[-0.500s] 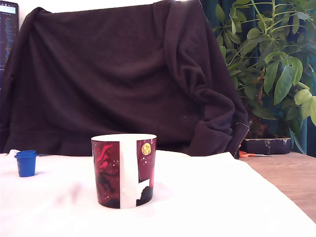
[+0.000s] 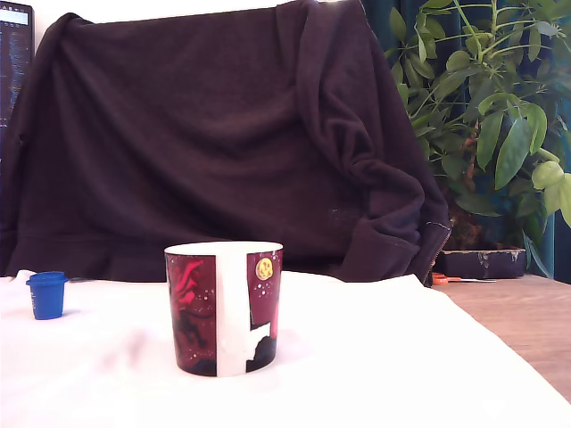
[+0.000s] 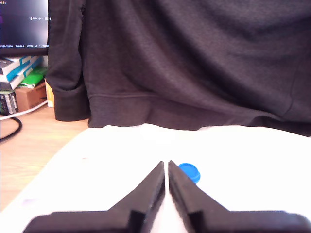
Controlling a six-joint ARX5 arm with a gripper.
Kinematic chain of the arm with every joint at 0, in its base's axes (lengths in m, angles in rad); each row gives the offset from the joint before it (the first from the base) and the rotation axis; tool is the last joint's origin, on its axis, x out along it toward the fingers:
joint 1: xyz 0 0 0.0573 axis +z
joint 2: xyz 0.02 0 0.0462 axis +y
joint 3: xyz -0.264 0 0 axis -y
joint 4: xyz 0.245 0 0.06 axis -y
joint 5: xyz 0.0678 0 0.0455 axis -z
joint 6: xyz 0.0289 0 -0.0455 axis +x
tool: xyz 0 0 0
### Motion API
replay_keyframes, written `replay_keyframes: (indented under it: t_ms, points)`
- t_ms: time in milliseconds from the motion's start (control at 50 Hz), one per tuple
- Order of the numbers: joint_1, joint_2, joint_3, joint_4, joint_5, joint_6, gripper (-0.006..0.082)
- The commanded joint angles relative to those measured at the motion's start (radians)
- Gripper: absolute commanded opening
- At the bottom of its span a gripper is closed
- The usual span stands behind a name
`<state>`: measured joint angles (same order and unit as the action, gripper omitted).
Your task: Pick the blue coffee capsule and place it inside the red coffee cup
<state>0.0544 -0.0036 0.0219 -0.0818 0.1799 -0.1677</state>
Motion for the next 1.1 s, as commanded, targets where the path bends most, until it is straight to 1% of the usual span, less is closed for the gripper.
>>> replay_keyframes:
  t_ms: [0, 80, 140, 260, 400, 560, 660, 680, 700, 740, 760, 840, 880, 900, 920, 960, 1080]
  points:
    - [-0.002, -0.009, -0.010, 0.050, 0.014, -0.043, -0.0022]
    - [-0.002, -0.009, -0.001, 0.119, 0.067, -0.082, -0.0022]
    - [-0.003, -0.009, 0.008, 0.175, 0.109, -0.149, -0.0022]
    - [-0.004, 0.000, 0.021, 0.252, 0.174, -0.222, -0.0022]
    - [-0.011, 0.072, 0.031, 0.264, 0.248, -0.250, -0.0022]
    - [-0.037, 0.255, 0.031, 0.302, 0.257, -0.249, -0.0022]
    - [-0.055, 0.390, 0.031, 0.371, 0.239, -0.212, -0.0010]
    - [-0.059, 0.416, 0.031, 0.388, 0.229, -0.212, 0.0005]
    - [-0.063, 0.445, 0.031, 0.406, 0.217, -0.188, 0.0033]
    - [-0.070, 0.503, 0.031, 0.440, 0.195, -0.160, 0.0134]
    - [-0.074, 0.527, 0.031, 0.460, 0.184, -0.146, 0.0197]
    - [-0.092, 0.638, 0.031, 0.534, 0.137, -0.098, 0.0546]
    - [-0.100, 0.684, 0.031, 0.565, 0.132, -0.075, 0.0658]
    - [-0.105, 0.713, 0.031, 0.578, 0.129, -0.069, 0.0699]
    - [-0.109, 0.734, 0.031, 0.587, 0.121, -0.060, 0.0712]
    - [-0.119, 0.783, 0.031, 0.609, 0.099, -0.058, 0.0712]
    - [-0.147, 0.912, 0.031, 0.707, 0.071, 0.005, 0.0712]
